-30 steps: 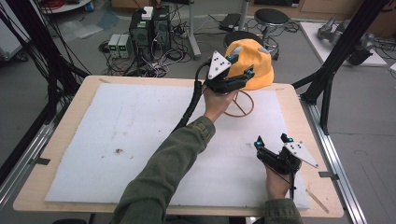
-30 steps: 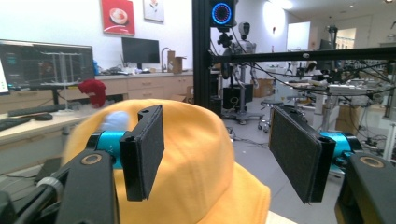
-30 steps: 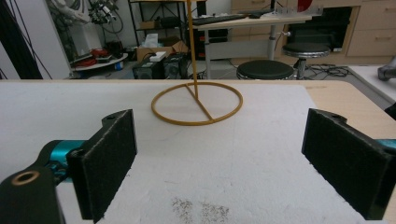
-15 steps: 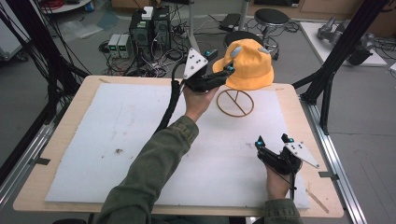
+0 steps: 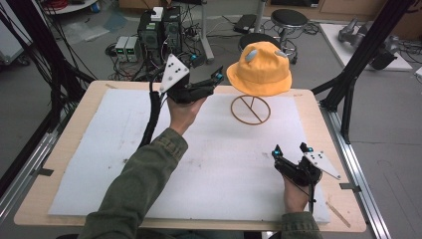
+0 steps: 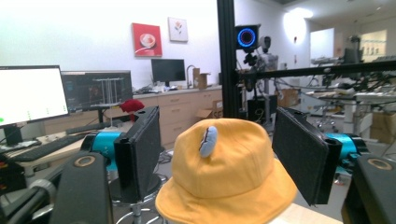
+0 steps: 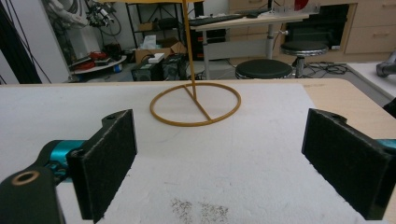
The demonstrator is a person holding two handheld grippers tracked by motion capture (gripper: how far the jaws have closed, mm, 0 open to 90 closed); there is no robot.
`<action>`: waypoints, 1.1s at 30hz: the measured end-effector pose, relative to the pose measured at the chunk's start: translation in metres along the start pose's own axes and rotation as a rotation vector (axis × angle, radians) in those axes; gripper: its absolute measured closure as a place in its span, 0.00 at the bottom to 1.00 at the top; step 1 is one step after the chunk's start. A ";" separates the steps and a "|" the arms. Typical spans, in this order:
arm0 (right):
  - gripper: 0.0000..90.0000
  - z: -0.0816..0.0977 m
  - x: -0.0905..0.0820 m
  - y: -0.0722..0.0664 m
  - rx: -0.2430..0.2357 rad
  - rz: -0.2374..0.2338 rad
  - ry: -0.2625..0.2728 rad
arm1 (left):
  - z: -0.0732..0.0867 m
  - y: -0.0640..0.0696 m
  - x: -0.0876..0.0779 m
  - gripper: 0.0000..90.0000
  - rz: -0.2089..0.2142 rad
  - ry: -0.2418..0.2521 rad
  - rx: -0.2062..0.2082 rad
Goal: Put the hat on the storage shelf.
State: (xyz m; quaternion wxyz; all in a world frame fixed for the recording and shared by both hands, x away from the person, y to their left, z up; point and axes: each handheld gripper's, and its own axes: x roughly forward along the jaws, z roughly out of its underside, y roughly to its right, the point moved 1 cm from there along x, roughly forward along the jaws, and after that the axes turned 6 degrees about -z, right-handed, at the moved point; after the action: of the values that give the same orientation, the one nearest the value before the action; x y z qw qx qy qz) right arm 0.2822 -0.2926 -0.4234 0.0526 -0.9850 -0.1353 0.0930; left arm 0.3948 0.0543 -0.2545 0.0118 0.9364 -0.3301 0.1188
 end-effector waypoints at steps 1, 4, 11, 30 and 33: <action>0.10 0.000 0.000 0.000 0.001 -0.001 0.002 | 0.000 -0.002 -0.006 0.36 -0.001 0.004 -0.005; 0.10 0.000 -0.001 -0.001 0.000 -0.001 -0.001 | 0.001 -0.008 -0.026 0.36 -0.017 0.018 -0.008; 0.10 0.000 0.000 0.000 0.006 0.003 -0.001 | 0.005 -0.031 -0.066 0.36 -0.095 0.021 -0.005; 0.10 0.000 0.000 0.001 0.012 0.014 -0.006 | 0.039 -0.076 -0.151 0.34 -0.259 -0.116 0.048; 0.10 0.000 0.000 0.001 0.013 0.014 -0.004 | 0.045 -0.079 -0.160 0.33 -0.278 -0.128 0.051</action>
State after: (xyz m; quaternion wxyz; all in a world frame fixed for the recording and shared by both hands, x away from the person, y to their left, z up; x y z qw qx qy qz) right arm 0.2824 -0.2934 -0.4237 0.0579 -0.9854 -0.1278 0.0961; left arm 0.3329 0.2100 -0.3304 -0.0167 0.9787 -0.1942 0.0642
